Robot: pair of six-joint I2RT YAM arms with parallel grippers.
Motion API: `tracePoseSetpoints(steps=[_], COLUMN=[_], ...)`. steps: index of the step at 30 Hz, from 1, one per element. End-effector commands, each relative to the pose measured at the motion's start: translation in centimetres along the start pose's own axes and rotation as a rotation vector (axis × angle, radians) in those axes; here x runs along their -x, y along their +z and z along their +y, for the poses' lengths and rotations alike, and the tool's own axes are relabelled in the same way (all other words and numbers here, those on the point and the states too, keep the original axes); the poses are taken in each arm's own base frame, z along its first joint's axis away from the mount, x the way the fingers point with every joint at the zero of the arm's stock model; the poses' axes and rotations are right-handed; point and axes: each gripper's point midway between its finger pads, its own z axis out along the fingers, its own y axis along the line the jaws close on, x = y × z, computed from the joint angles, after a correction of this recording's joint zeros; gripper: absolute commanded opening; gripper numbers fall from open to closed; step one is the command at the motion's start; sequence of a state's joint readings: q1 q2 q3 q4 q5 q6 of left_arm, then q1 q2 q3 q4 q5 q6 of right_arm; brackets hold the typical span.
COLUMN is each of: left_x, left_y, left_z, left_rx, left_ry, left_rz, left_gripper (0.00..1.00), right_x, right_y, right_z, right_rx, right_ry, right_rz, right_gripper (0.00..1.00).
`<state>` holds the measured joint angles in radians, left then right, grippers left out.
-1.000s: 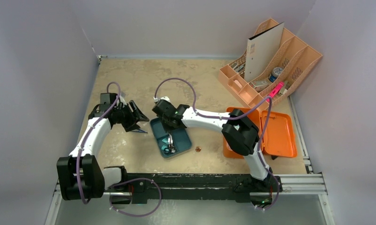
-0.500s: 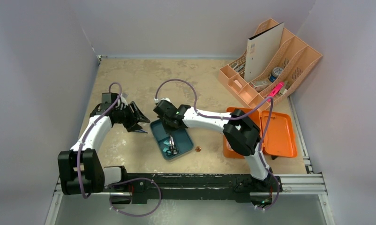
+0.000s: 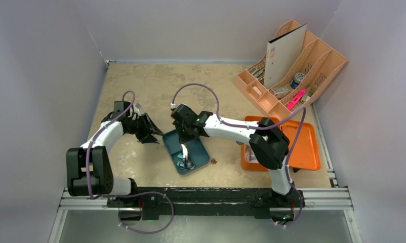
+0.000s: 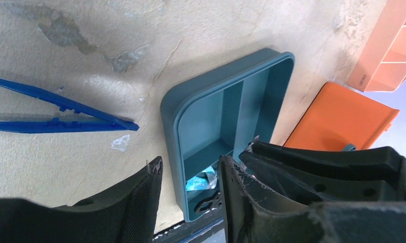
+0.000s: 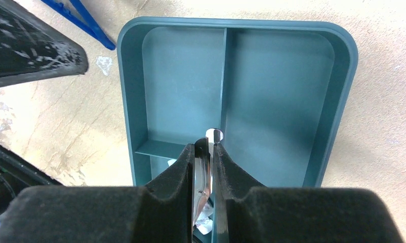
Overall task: Organize the medicine kit
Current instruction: Pick up the scissors from the medicine box compartment.
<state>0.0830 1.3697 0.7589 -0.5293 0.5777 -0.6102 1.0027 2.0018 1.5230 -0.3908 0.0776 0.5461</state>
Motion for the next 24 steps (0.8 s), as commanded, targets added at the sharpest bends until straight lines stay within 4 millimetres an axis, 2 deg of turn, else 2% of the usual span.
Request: tracePoseSetpoints(steps=[1, 10, 16, 24], left_x=[0.2, 0.5, 0.7, 1.2], left_y=[0.7, 1.3, 1.5, 2.0], left_z=[0.1, 0.1, -0.3, -0.5], left_rx=[-0.025, -0.036, -0.061, -0.064], left_ry=[-0.012, -0.009, -0.009, -0.015], left_rz=[0.008, 0.013, 0.019, 0.031], left_gripper=[0.42, 0.39, 0.37, 0.31], right_x=[1.2, 2.0, 2.5, 2.8], right_y=[-1.7, -2.6, -2.9, -2.1], right_z=[0.6, -0.9, -1.3, -2.5], right_rx=[0.068, 0.101, 0.127, 0.086], right_ry=[0.023, -0.019, -0.118, -0.242], right_rz=[-0.023, 0.007, 0.04, 0.066], right_gripper=[0.13, 0.13, 0.13, 0.14])
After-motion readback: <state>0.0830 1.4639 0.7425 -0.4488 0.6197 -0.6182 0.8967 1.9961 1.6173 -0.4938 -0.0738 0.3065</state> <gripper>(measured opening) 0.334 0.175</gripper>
